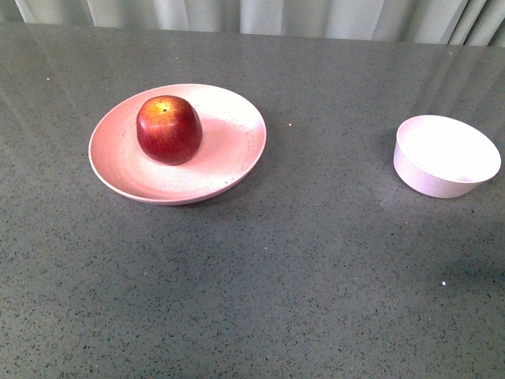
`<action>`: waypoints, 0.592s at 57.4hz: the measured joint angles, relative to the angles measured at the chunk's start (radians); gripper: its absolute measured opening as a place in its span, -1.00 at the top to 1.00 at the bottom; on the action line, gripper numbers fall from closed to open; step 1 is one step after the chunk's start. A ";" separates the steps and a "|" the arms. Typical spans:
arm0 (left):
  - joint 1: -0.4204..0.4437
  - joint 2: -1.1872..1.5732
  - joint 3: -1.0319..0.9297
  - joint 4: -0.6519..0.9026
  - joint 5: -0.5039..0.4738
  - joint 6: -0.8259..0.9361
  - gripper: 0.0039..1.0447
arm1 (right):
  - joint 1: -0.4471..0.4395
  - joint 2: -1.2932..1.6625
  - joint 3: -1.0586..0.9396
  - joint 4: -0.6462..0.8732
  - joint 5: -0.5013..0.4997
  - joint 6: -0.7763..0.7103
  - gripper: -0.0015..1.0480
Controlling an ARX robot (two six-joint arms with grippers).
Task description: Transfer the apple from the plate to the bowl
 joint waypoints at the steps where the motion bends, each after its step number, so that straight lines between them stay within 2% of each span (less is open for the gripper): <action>1: 0.000 0.000 0.000 0.000 0.000 0.000 -0.84 | 0.000 0.000 0.000 0.000 0.000 0.000 -0.83; 34: 0.000 0.000 0.000 0.000 0.000 0.000 -0.84 | 0.000 0.000 0.000 0.000 0.000 0.000 -0.83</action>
